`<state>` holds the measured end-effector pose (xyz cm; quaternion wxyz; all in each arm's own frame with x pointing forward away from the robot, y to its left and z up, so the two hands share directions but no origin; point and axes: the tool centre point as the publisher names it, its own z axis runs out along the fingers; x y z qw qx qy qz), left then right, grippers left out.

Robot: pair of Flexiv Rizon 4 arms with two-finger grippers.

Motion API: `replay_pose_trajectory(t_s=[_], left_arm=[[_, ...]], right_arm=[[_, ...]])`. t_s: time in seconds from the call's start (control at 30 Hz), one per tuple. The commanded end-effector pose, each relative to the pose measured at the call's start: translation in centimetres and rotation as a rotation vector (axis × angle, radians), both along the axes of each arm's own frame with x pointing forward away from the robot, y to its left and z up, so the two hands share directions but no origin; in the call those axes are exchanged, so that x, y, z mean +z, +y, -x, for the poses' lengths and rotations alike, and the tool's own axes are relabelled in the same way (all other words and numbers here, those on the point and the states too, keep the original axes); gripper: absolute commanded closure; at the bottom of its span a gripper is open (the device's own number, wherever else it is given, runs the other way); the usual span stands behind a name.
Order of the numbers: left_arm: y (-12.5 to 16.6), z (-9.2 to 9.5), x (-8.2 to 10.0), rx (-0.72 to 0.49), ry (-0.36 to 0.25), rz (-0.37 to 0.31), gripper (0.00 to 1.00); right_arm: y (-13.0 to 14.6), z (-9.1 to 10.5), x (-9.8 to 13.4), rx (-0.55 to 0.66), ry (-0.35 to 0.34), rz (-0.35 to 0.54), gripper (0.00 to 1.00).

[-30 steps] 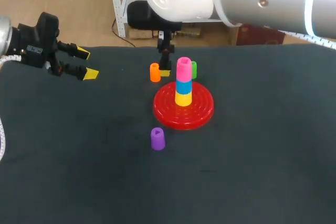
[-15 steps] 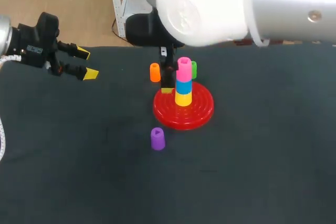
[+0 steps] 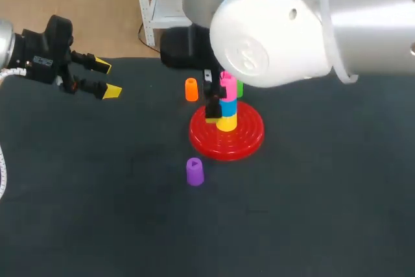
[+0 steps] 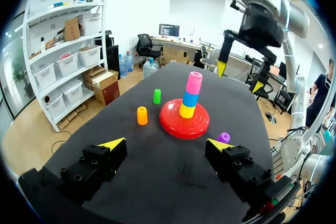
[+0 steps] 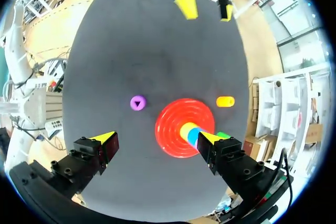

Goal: Pick up and stack the cylinders on the red base in this order: pink,purple,orange,green

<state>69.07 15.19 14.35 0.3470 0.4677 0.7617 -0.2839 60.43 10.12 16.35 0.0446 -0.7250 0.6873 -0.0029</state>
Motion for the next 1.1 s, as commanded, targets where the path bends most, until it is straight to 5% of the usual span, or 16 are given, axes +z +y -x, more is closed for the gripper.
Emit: replay_pose_trajectory(t_s=[0.03, 0.5, 1.1], left_arm=[[0.0, 0.0, -0.1, -0.001, -0.003, 0.002, 0.0], [0.0, 0.0, -0.1, -0.001, -0.003, 0.002, 0.0], [0.0, 0.0, -0.1, -0.001, -0.003, 0.002, 0.0]], right_arm=[[0.7, 1.0, -1.2, 0.033, 0.012, 0.01, 0.0], [3.7, 4.1, -6.7, 0.111, 0.099, 0.037, 0.0], [3.0, 5.2, -10.8, 0.077, 0.165, 0.072, 0.0]])
